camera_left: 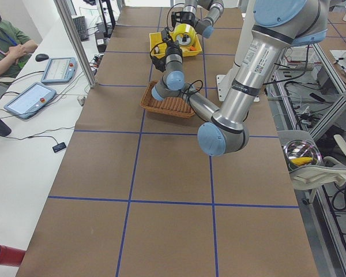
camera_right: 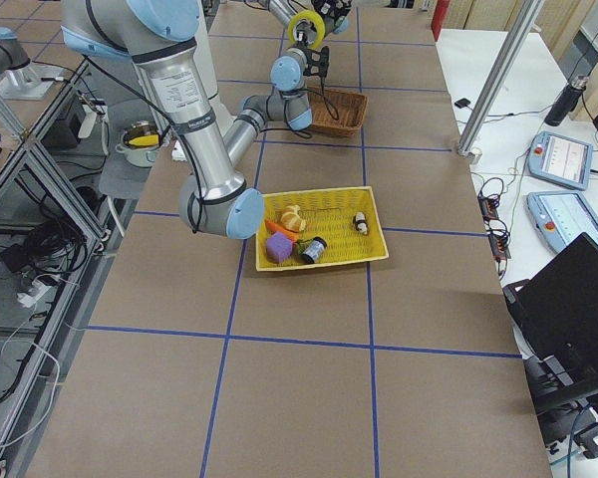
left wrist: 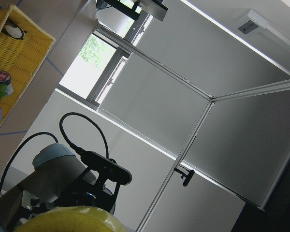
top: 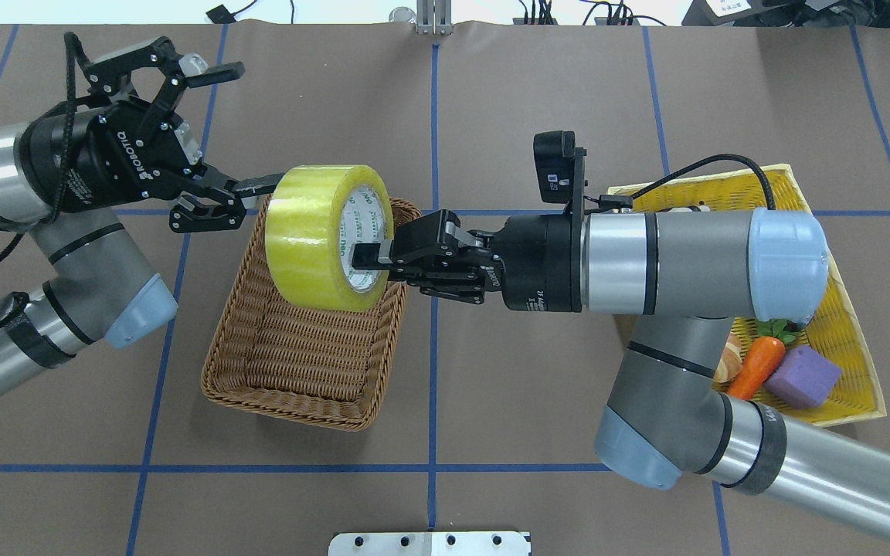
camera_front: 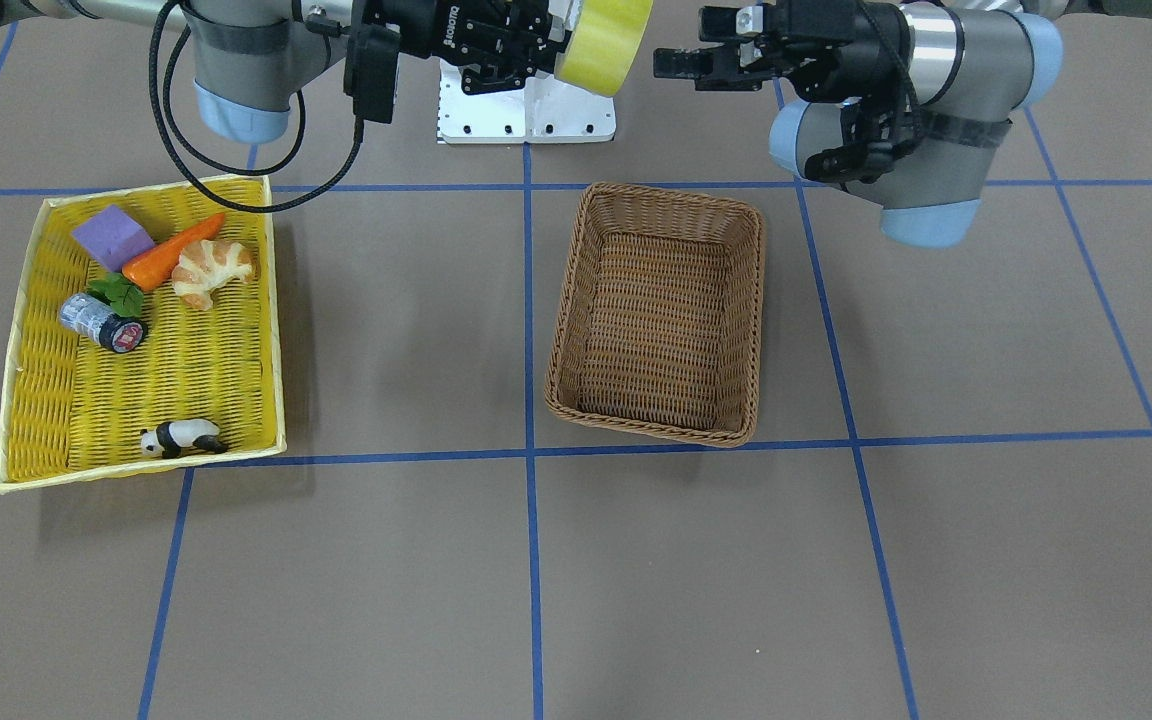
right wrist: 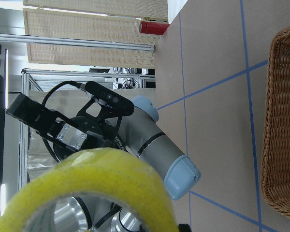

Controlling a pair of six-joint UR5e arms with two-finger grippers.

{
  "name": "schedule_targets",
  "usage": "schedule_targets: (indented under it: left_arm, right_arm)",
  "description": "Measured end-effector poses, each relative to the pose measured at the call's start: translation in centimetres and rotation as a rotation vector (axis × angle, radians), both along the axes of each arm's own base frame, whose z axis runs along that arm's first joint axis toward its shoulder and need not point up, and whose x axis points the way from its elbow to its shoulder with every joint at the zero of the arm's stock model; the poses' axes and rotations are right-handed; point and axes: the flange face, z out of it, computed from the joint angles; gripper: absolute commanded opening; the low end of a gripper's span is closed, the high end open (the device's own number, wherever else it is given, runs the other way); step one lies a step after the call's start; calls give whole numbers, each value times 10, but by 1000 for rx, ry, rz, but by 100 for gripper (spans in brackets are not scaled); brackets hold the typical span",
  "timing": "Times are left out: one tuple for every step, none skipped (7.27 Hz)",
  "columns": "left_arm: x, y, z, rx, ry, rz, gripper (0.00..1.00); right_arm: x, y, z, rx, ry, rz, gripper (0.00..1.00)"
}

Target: Move tape to another basket

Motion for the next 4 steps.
schedule_targets:
  left_arm:
    - [4,6,-2,1,7,20,97]
    - [8,12,-5,3,12,35,97]
    - [11,16,-8,4,16,44,97]
    - [11,18,-11,6,20,49,97]
  right_arm:
    - [0,0,0,-1,1,1,0]
    - [-1,0,1,-1,1,1,0]
    - [-1,-1,1,-2,2,1,0]
    - [-1,-1,1,-2,3,0,0]
